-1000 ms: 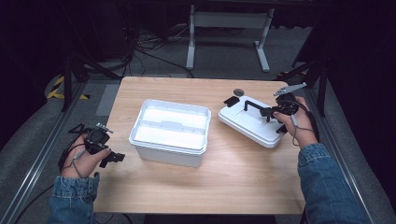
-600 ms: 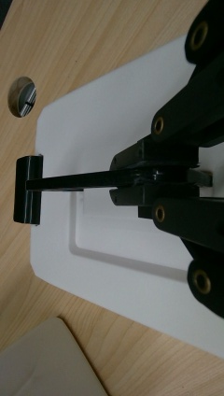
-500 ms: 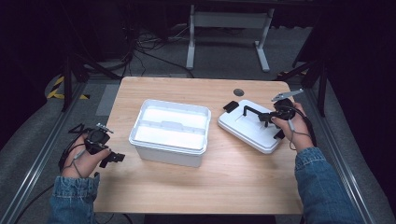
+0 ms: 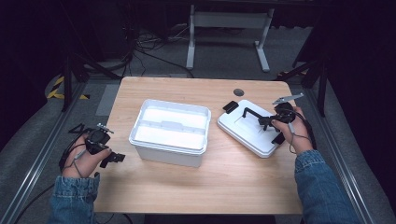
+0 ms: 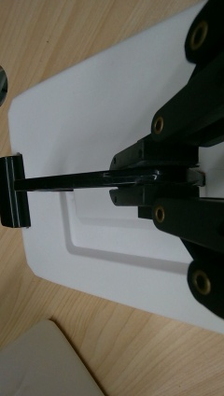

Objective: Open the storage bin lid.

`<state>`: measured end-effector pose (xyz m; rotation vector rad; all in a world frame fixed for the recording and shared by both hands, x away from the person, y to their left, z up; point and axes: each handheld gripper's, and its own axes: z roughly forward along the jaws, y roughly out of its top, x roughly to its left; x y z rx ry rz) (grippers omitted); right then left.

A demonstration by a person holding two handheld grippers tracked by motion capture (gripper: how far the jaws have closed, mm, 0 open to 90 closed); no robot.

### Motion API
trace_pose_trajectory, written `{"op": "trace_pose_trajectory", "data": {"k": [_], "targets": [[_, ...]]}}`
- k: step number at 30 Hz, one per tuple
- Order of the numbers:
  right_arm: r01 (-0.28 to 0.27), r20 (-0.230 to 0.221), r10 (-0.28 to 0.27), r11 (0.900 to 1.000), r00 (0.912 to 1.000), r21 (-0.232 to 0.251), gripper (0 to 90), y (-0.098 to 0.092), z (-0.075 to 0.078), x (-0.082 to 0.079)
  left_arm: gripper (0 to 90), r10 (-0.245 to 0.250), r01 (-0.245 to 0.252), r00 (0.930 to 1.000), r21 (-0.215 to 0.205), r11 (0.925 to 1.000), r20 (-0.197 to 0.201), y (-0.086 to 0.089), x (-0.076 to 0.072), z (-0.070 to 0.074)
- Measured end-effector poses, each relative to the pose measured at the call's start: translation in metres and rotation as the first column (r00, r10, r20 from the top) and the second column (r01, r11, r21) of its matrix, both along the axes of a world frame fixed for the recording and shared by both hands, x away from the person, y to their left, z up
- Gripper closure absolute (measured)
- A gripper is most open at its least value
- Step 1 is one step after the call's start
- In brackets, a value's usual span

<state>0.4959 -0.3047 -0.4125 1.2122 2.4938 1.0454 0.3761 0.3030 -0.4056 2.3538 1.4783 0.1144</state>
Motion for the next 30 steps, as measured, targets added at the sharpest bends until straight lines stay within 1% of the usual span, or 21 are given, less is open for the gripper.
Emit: {"op": "trace_pose_trajectory", "data": {"k": [2, 3, 4, 6, 10, 13, 15, 18, 20, 21, 22, 23, 24, 25, 27, 28, 30], "targets": [[0.008, -0.014, -0.008, 1.0, 0.9999, 0.004, 83.9, -0.001, -0.005, 0.0, 20.7, -0.002, 0.002, 1.0, 0.002, 1.0, -0.001, 0.0, 0.0, 0.0], [0.008, -0.014, -0.008, 1.0, 0.9999, 0.004, 83.9, -0.001, -0.005, 0.0, 20.7, -0.002, 0.002, 1.0, 0.002, 1.0, -0.002, 0.0, 0.0, 0.001], [0.011, -0.023, -0.011, 1.0, 0.9997, 0.005, 84.0, -0.002, -0.009, 0.001, 20.6, -0.009, 0.009, 1.0, 0.009, 0.9999, -0.002, 0.0, 0.0, 0.001], [0.013, -0.033, -0.013, 1.0, 0.9994, -0.001, 83.9, -0.003, -0.012, 0.001, 20.6, -0.009, 0.009, 0.9999, 0.008, 0.9999, -0.005, 0.0, 0.0, 0.001], [0.015, -0.046, -0.015, 1.0, 0.9988, -0.002, 83.7, -0.003, -0.014, 0.002, 20.5, -0.007, 0.008, 1.0, 0.008, 0.9999, -0.006, 0.0, 0.0, 0.0], [0.018, -0.059, -0.019, 1.0, 0.9981, -0.021, 83.5, -0.002, -0.016, 0.002, 20.3, -0.007, 0.007, 1.0, 0.007, 1.0, -0.007, 0.0, 0.0, 0.0], [0.023, -0.06, -0.025, 0.999, 0.9979, -0.031, 83.4, -0.002, -0.018, 0.002, 20.3, -0.008, 0.008, 0.9999, 0.009, 0.9999, -0.006, 0.0, 0.0, 0.0], [0.032, -0.064, -0.034, 0.999, 0.9974, -0.023, 82.9, -0.003, -0.018, 0.002, 20.4, -0.009, 0.009, 0.9999, 0.01, 0.9999, -0.005, 0.0, 0.0, 0.0], [0.037, -0.071, -0.038, 0.999, 0.9968, -0.009, 79.6, -0.003, -0.018, 0.002, 20.3, -0.01, 0.01, 0.9999, 0.01, 0.9999, -0.007, 0.0, 0.0, 0.0], [0.044, -0.07, -0.044, 0.999, 0.9966, 0.0, 75.7, -0.003, -0.018, 0.002, 20.3, -0.007, 0.007, 0.9999, 0.008, 0.9999, -0.009, 0.0, 0.0, 0.0], [0.054, -0.064, -0.053, 0.998, 0.9965, 0.011, 68.4, -0.003, -0.018, 0.001, 20.3, -0.007, 0.007, 1.0, 0.008, 0.9999, -0.006, 0.0, 0.0, 0.0], [0.065, -0.044, -0.063, 0.997, 0.997, 0.03, 61.6, -0.002, -0.016, 0.001, 20.3, -0.007, 0.007, 0.9999, 0.008, 0.9999, -0.008, 0.0, 0.0, 0.0], [0.07, -0.021, -0.069, 0.997, 0.9974, 0.035, 57.7, -0.002, -0.015, 0.0, 20.2, -0.007, 0.007, 0.9999, 0.008, 0.9999, -0.009, 0.0, 0.0, 0.0], [0.07, -0.021, -0.069, 0.997, 0.9974, 0.035, 57.7, -0.002, -0.015, 0.0, 20.2, -0.007, 0.007, 0.9999, 0.008, 0.9999, -0.009, 0.0, 0.0, 0.0], [0.08, 0.013, -0.08, 0.996, 0.9967, 0.029, 53.2, -0.002, -0.01, -0.001, 20.1, -0.011, 0.011, 0.9999, 0.015, 0.9998, -0.006, 0.0, 0.0, 0.0], [0.082, 0.04, -0.083, 0.996, 0.9957, 0.025, 50.6, -0.001, -0.005, -0.003, 20.1, -0.012, 0.012, 0.9999, 0.016, 0.9998, -0.006, 0.0, 0.0, 0.0], [0.083, 0.047, -0.085, 0.996, 0.9953, 0.031, 50.1, 0.0, -0.003, -0.004, 20.1, -0.003, 0.004, 0.9999, 0.005, 1.0, -0.015, -0.001, 0.0, 0.0]]}}
